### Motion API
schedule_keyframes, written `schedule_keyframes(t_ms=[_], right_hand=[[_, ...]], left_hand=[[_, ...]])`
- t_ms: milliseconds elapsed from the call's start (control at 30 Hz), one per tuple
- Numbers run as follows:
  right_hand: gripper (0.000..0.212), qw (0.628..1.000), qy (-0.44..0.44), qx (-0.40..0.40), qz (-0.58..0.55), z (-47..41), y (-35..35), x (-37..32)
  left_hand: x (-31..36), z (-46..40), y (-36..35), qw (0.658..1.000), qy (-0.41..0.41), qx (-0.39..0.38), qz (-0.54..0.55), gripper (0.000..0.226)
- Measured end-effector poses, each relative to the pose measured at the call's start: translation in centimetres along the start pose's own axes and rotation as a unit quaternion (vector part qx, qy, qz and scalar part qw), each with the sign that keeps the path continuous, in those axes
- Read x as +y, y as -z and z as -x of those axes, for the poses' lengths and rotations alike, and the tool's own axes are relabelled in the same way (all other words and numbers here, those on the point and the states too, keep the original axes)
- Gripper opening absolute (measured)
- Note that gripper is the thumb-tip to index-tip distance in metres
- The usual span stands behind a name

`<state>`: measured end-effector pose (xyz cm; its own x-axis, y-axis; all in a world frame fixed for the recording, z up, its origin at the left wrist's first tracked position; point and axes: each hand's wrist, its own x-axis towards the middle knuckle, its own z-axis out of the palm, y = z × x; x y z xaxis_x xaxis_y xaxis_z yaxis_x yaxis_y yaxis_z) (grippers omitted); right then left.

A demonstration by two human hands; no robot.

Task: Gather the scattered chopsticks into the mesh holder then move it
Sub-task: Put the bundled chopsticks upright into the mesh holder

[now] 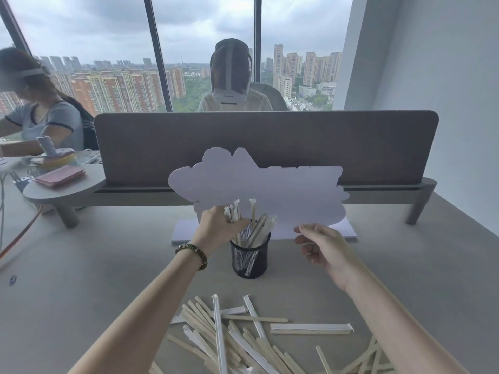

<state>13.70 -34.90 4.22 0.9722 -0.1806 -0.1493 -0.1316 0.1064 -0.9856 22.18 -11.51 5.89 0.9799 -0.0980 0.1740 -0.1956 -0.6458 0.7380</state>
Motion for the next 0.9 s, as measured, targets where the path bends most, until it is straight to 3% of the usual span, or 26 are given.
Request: schedule_keyframes(t_ms=[100,267,467,567,700,900], right_hand=[[0.022,1.0,-0.002,0.004,-0.001,0.1,0.2,0.0],[0.02,1.0,0.001,0.005,0.003,0.3,0.2,0.0],[0.022,0.988,0.06,-0.017,0.139,0.0,-1.9,0.0],[0.032,0.978,0.078,-0.013,0.192,-1.2,-3.6,0.1],[0.021,0.969,0.093,0.003,0.227,-3.1,-4.6,0.3],[0.028,0.964,0.092,-0.005,0.248,-5.1,-4.7,0.3]], left_hand=[[-0.3,-0.1,0.2,0.999,-0.002,0.02,0.042,0.03],[-1.4,0.2,1.1,0.988,0.025,-0.005,0.155,0.039],[-2.0,0.7,0.7,0.995,-0.011,0.012,0.102,0.013],[-2.6,0.5,0.1,0.993,-0.014,0.013,0.116,0.02],[-2.6,0.1,-0.4,0.991,-0.016,0.004,0.136,0.026],[-3.4,-0.8,-0.5,0.974,0.015,-0.046,0.222,0.019]])
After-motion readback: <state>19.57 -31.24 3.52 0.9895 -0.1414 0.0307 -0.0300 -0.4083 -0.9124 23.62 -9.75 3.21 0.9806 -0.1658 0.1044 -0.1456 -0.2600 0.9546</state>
